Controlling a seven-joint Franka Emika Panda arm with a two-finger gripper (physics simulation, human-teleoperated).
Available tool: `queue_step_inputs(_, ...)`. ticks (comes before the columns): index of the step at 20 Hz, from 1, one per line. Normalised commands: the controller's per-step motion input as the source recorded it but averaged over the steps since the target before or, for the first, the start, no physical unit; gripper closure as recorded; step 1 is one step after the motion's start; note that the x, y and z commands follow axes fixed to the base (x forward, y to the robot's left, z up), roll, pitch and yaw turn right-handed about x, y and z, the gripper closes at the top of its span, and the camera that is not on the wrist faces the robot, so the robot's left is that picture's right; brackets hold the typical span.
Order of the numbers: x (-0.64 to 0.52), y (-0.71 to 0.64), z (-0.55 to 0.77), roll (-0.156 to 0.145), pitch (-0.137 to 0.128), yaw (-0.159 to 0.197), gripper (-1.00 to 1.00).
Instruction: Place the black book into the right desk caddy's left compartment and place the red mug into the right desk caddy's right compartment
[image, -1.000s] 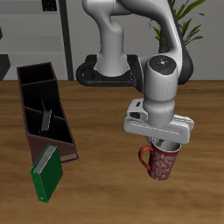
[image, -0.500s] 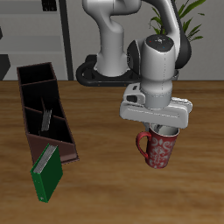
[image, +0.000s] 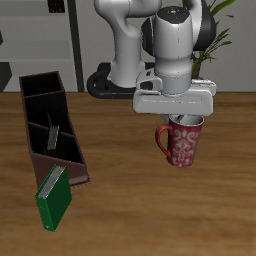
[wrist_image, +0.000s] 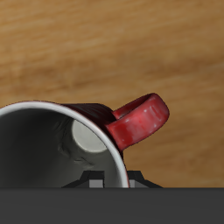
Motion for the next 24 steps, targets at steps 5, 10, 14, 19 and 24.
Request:
queue_step_inputs(5, -0.46, -0.28, 0.5, 0.022, -0.027, 0.108, 1.0)
queue_step_inputs(10, -0.39, -0.24, 0.3, 0.01, -0.02, 0.062, 1.0)
queue_step_inputs(14, -0.38, -0.22, 0.21, -0.004, -0.023, 0.07, 1.0)
queue_step_inputs(19, -0.55, -0.41, 0.29, 0.016, -0.04, 0.057, 1.0)
queue_step_inputs(24, -0.4, -0.29, 0.13, 0.008, -0.027, 0.033, 1.0)
